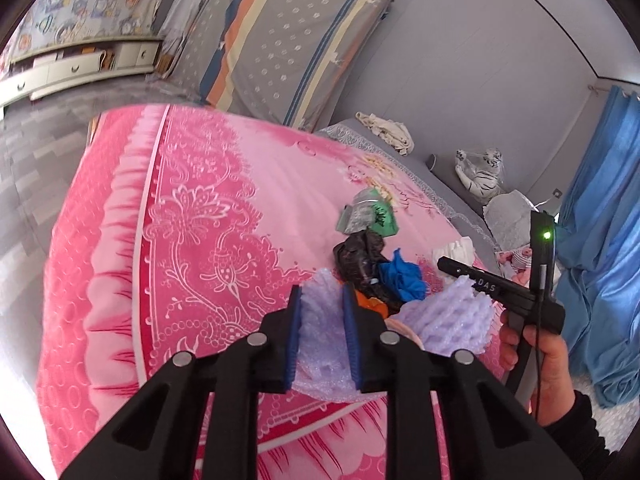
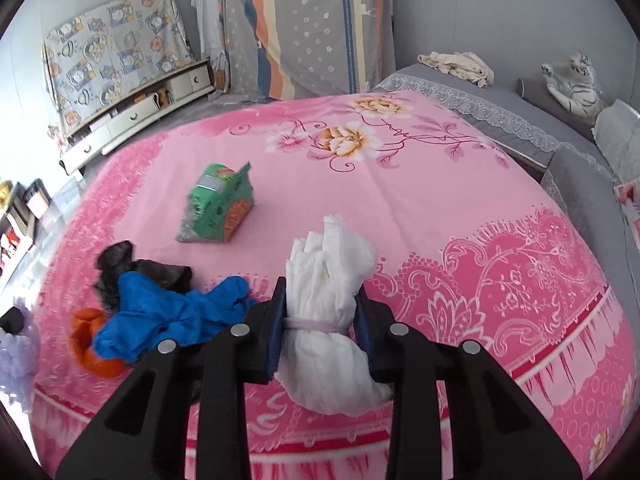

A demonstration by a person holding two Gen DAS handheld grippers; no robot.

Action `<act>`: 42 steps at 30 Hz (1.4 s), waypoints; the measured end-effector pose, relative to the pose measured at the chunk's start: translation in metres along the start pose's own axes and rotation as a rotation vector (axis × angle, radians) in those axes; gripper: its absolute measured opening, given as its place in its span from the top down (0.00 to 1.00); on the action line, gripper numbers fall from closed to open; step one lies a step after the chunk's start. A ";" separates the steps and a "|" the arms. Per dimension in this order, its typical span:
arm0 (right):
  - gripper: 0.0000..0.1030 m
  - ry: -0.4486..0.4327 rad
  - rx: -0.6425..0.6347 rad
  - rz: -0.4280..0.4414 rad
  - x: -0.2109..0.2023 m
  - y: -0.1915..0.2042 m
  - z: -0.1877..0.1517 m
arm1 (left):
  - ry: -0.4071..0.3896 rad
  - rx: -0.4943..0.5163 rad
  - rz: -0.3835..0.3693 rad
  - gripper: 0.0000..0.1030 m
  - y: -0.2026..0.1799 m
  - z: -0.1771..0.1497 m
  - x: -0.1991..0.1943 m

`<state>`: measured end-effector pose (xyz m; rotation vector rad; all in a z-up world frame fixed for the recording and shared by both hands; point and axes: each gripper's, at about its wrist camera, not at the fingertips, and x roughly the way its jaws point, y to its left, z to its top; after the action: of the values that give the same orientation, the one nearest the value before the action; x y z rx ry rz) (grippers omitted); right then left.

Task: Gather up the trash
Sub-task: 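Lift and carry the foam net and white bundle with both tools over the yellow bin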

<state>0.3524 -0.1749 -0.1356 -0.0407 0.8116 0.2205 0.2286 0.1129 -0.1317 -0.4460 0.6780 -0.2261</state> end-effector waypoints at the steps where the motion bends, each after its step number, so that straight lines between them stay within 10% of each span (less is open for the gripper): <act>1: 0.72 -0.004 0.006 0.009 -0.006 0.000 -0.001 | -0.006 0.013 -0.002 0.82 -0.004 -0.001 -0.005; 42: 0.72 -0.128 0.176 0.037 -0.172 -0.054 -0.099 | -0.072 0.359 -0.217 0.82 -0.154 -0.045 -0.087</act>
<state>0.1788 -0.2707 -0.0819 0.1531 0.7025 0.1842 0.1240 -0.0075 -0.0429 -0.1814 0.5043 -0.5254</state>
